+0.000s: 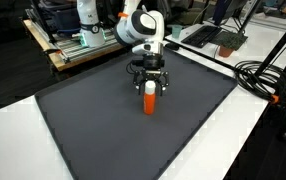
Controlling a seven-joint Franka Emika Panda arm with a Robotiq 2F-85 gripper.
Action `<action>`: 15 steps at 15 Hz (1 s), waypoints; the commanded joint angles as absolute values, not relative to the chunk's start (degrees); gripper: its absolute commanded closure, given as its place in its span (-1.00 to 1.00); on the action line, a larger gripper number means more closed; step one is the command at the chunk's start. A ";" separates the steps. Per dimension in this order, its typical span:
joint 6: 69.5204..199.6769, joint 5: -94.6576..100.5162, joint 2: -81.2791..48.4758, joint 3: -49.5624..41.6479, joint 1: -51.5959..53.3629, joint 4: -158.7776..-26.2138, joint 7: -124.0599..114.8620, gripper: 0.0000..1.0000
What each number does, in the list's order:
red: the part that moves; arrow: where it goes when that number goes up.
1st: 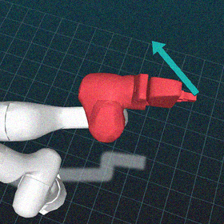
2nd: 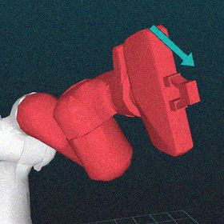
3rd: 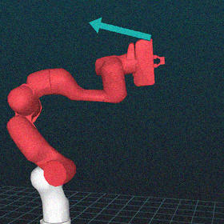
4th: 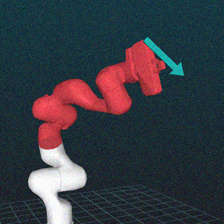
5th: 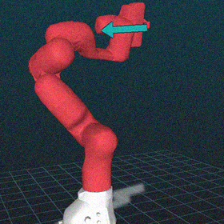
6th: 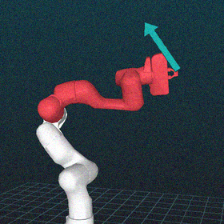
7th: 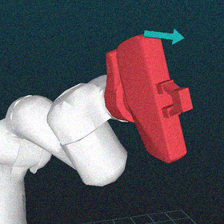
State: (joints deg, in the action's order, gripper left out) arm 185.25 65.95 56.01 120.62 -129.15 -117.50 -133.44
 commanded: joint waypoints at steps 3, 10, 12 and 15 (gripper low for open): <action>187.25 67.00 57.83 120.46 -130.19 -115.88 -132.22 -1.00; 190.99 66.20 61.61 120.25 -132.66 -112.71 -130.59 -1.00; 191.42 66.07 62.19 120.53 -133.31 -112.17 -130.43 -0.45; 192.82 65.10 63.74 120.09 -133.26 -111.12 -131.50 -0.01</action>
State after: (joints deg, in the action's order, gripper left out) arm 189.79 66.17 60.75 120.67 -132.45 -113.67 -130.44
